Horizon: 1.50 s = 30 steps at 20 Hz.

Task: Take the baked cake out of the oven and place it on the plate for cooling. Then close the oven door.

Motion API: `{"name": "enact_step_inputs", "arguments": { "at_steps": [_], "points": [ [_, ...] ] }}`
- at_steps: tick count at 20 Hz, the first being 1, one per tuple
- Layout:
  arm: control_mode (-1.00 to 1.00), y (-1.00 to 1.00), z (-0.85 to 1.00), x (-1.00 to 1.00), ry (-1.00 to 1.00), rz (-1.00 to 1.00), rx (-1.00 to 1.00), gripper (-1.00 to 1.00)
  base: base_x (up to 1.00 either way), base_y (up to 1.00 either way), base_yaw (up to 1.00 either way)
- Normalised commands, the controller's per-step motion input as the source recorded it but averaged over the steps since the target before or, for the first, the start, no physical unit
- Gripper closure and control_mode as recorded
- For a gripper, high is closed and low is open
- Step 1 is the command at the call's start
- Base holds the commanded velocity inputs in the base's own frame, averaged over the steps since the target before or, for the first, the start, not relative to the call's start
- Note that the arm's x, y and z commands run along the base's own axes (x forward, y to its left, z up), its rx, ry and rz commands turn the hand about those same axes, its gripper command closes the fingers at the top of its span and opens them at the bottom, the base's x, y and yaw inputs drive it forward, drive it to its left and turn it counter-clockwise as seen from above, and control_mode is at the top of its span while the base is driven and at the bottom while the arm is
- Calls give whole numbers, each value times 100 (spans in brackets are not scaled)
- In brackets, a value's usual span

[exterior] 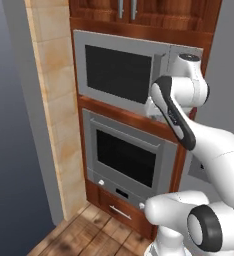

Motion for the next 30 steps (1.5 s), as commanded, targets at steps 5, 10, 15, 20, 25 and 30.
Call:
{"name": "enact_step_inputs", "arguments": {
  "at_steps": [5,10,15,20,25,30],
  "points": [
    [-100,-5,-9,16,4,8,0,-100,25,-21,14],
    [-100,45,-5,14,2,15,-5,-100,0,0,0],
    [-100,85,-23,4,0,4,-24,-100,0,0,0],
    [-100,42,-61,20,0,0,-29,-100,0,0,0],
    [-100,15,-72,15,0,0,-27,-100,0,0,0],
    [-100,0,-51,38,-1,-1,-24,-100,0,0,0]
  ]
}}
